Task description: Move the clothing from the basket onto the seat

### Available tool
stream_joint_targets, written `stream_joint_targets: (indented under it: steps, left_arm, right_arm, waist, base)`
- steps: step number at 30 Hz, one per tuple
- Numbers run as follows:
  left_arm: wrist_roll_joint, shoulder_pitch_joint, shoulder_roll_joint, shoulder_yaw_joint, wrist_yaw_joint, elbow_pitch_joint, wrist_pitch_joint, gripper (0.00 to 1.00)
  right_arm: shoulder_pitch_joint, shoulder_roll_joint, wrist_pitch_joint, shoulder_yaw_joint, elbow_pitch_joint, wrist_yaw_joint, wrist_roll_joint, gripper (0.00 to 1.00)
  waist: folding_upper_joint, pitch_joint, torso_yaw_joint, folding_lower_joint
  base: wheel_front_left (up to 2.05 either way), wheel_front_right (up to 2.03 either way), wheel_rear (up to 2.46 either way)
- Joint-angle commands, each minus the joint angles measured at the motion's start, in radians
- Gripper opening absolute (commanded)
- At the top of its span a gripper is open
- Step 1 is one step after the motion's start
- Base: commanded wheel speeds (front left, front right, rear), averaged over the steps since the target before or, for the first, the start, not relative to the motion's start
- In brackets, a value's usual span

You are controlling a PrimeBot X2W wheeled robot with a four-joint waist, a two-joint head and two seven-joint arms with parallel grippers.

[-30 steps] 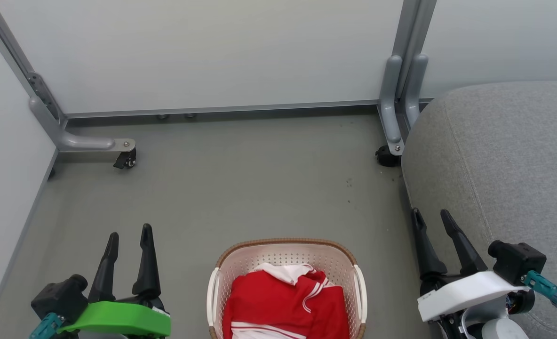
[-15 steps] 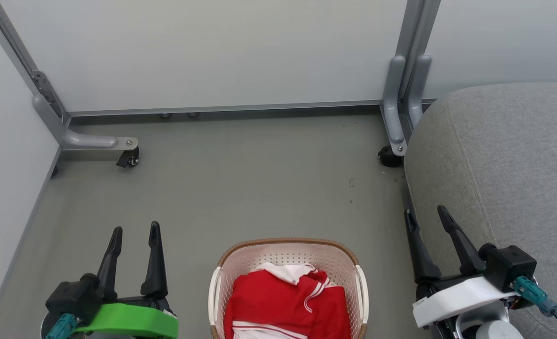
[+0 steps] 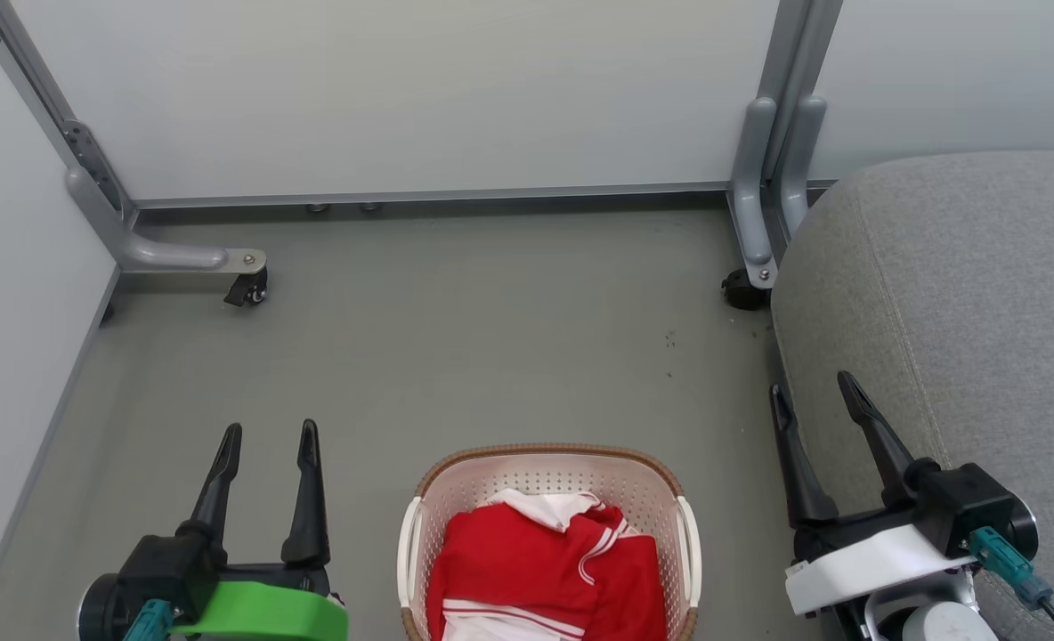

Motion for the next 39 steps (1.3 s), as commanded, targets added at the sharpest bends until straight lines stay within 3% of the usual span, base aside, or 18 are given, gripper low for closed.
stream_joint_targets:
  steps: [1,24,39]
  left_arm:
    - [0.025,0.003,0.006,-0.001,0.005,-0.011,-0.009,1.0]
    - [0.179,-0.003,0.007,-0.041,0.03,-0.037,-0.052,1.0]
    - [0.171,-0.005,0.007,-0.041,0.024,-0.019,-0.048,1.0]
  right_arm:
    - [-0.004,-0.001,-0.012,0.001,-0.013,0.0,-0.025,1.0]
    - [0.004,-0.002,-0.053,-0.009,-0.058,0.0,-0.17,1.0]
    - [0.008,-0.002,-0.051,-0.011,-0.054,0.0,-0.139,1.0]
  waist:
    - [-0.0001,0.003,0.0,0.0]
    - [-0.0001,0.018,0.022,0.0]
    - [-0.0001,0.024,0.013,0.0]
  base:
    - [0.0,0.0,0.0]
    - [0.0,0.0,0.0]
    - [0.0,0.0,0.0]
